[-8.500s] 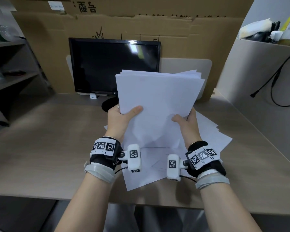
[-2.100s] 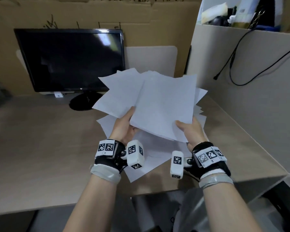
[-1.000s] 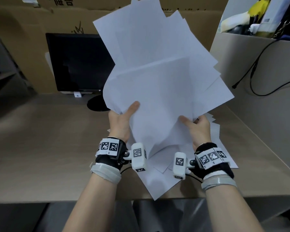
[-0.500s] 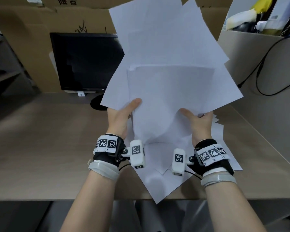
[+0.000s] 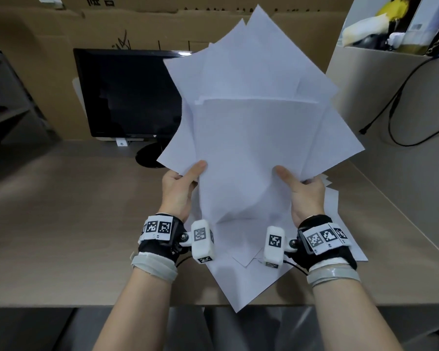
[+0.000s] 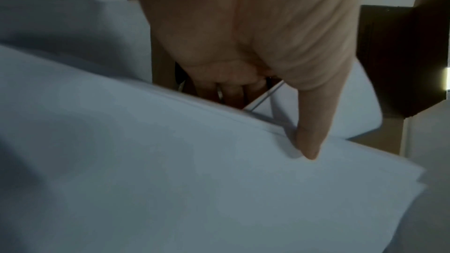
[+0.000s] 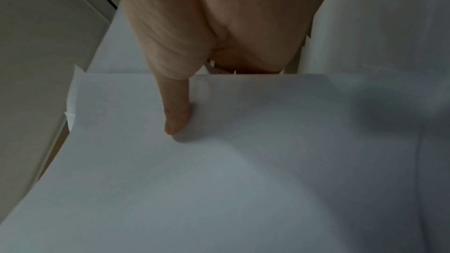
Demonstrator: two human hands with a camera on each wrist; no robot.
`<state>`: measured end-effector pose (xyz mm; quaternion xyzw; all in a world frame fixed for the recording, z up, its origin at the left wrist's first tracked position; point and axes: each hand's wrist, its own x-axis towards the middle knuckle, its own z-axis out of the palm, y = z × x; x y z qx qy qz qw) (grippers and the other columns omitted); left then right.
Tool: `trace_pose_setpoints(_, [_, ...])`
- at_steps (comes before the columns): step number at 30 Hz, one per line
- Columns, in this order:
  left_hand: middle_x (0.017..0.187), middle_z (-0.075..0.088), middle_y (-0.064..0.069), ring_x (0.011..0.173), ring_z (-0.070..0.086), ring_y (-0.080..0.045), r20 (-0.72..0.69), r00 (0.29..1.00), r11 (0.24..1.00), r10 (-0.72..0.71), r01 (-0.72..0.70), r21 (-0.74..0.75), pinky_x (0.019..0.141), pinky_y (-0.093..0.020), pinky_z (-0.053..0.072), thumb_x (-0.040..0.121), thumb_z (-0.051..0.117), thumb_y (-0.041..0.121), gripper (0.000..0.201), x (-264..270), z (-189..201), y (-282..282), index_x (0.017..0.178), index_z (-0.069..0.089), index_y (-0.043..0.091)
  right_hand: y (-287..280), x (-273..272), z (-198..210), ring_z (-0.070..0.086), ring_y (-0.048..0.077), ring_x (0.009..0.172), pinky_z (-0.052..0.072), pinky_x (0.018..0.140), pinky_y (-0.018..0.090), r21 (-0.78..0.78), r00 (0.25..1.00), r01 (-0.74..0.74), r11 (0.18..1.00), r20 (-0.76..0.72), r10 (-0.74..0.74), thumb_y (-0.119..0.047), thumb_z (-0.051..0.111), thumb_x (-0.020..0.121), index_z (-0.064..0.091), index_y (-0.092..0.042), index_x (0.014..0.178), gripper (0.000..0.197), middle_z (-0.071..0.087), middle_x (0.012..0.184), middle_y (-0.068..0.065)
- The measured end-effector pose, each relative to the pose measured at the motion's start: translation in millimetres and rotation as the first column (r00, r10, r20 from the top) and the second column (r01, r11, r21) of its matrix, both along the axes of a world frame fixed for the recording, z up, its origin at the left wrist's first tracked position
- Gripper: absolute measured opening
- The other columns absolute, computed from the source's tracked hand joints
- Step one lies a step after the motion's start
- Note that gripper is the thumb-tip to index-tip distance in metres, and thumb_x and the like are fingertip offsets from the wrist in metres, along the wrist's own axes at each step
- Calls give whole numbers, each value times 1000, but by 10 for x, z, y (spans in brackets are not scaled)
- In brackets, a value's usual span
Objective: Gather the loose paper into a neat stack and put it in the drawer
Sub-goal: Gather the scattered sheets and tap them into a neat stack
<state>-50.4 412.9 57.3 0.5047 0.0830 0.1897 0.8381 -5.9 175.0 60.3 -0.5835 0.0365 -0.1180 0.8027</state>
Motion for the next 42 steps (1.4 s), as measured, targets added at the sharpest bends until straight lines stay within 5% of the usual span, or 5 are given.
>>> trace_pose_setpoints(6, [120, 74, -14, 111, 70, -40, 25, 995, 994, 93, -95, 61, 93, -66, 54, 76, 85, 13, 52, -34, 172, 136, 125, 67, 12, 16, 38, -16, 53, -3, 50, 45, 54, 9, 41, 999, 38, 998, 5, -38, -14, 87, 73, 47, -18, 76, 40, 51, 69, -4])
trace_pose_setpoints(11, [114, 75, 5, 101, 73, -12, 121, 931, 929, 344, -356, 102, 83, -27, 58, 82, 77, 5, 48, -40, 253, 297, 125, 67, 23, -37, 42, -56, 58, -3, 57, 45, 58, 8, 62, 1000, 6, 998, 7, -7, -10, 84, 75, 50, -19, 79, 35, 56, 74, -5])
trace_pose_setpoints(16, [78, 61, 7, 69, 54, -15, -3, 905, 854, 426, -401, 332, 72, -30, 47, 77, 67, 14, 13, 10, 217, 378, 81, 64, 27, -56, 12, -43, 48, 8, 66, 43, 66, 15, 111, 1000, 0, 994, -4, 0, -16, 86, 73, 39, -18, 77, 48, 46, 75, -4])
trace_pose_setpoints(30, [91, 79, 2, 86, 75, -13, 1, 989, 925, 146, -137, 355, 79, -32, 58, 78, 88, 13, 25, -107, 2, 107, 95, 70, 11, -20, -148, 92, 73, 4, 81, 55, 64, 17, 69, 997, 11, 998, 81, -16, -16, 87, 72, 67, -9, 110, 43, 75, 94, -3])
trace_pose_setpoints(42, [108, 78, 5, 104, 73, -11, 82, 987, 892, 140, -161, 423, 95, -30, 57, 70, 94, 12, 44, -122, 129, 103, 107, 71, 17, -39, -36, 56, 64, 10, 107, 48, 106, 39, 148, 974, 186, 971, 104, -202, -36, 59, 97, 60, -16, 128, 37, 68, 113, -9])
